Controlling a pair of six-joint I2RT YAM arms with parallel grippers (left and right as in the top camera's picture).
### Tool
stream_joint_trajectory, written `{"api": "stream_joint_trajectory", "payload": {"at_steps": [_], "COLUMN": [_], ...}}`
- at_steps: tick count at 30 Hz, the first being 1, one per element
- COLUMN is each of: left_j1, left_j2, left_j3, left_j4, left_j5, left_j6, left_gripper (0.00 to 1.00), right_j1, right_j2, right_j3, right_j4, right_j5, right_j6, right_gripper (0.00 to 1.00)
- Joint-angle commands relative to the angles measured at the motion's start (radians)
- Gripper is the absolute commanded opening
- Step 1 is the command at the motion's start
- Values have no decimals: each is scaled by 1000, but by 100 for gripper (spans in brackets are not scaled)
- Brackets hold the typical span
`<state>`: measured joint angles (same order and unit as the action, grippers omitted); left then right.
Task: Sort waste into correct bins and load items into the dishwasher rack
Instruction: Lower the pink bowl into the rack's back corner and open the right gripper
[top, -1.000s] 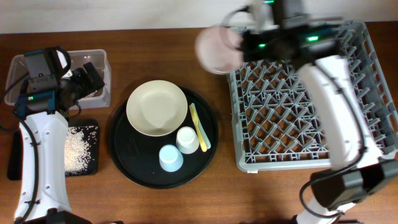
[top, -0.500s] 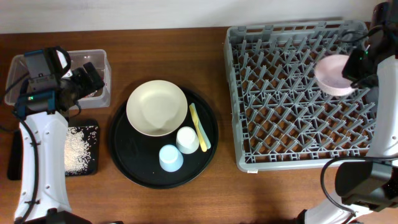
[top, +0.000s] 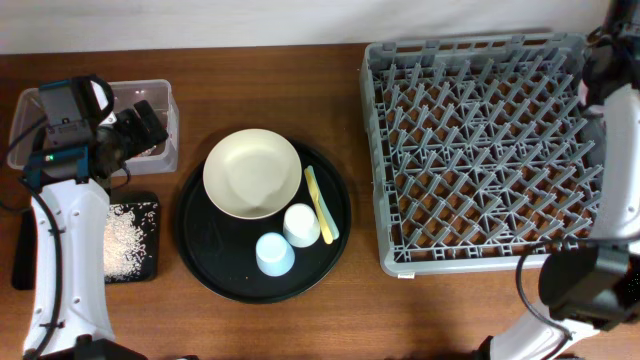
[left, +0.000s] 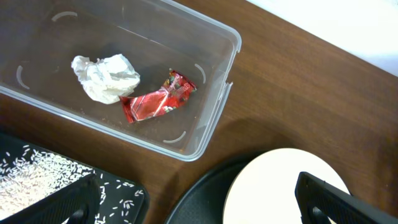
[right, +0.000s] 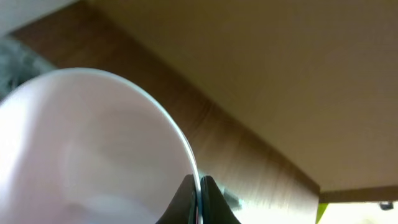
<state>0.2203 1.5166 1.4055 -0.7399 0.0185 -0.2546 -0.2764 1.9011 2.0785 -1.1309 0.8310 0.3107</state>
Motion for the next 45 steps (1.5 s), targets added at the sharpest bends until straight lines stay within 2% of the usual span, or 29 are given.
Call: {"api": "stream_joint_trajectory", "payload": {"at_steps": [1,5,10,13,22,32,36,40,43,45], "left_j1": [3,3,3,3,3,3,3,3,3,3], "left_j2": [-4,-4,-4,-4,-4,-4,-4,-4,-4,-4], "left_j3": [13,13,13,13,13,13,13,13,13,13], "left_j4": [2,2,2,2,2,2,2,2,2,2], "left_j5": [0,0,0,0,0,0,0,0,0,0], "left_j6": [1,1,1,1,1,1,1,1,1,1], "left_gripper": [99,99,99,99,99,99,99,99,99,99], "right_j1": [-5,-5,10,49,61,170,173,173,172,174], "right_j2": [90,205,302,350,398,398,398,398,398,398], "right_j3": [-1,-1,-1,-1,-96,-106,-176,-218,-218,-218], "right_j4": [134,402,580,624,657,673,676,792,979,989], "right_j5": [150,149,141,130,131,169,140,227,336,329], "right_j6": [-117,-474,-702,-780,-838,-879,-879,-890,-1028,-1066], "right_gripper": [4,4,4,4,4,4,4,4,4,4]}}
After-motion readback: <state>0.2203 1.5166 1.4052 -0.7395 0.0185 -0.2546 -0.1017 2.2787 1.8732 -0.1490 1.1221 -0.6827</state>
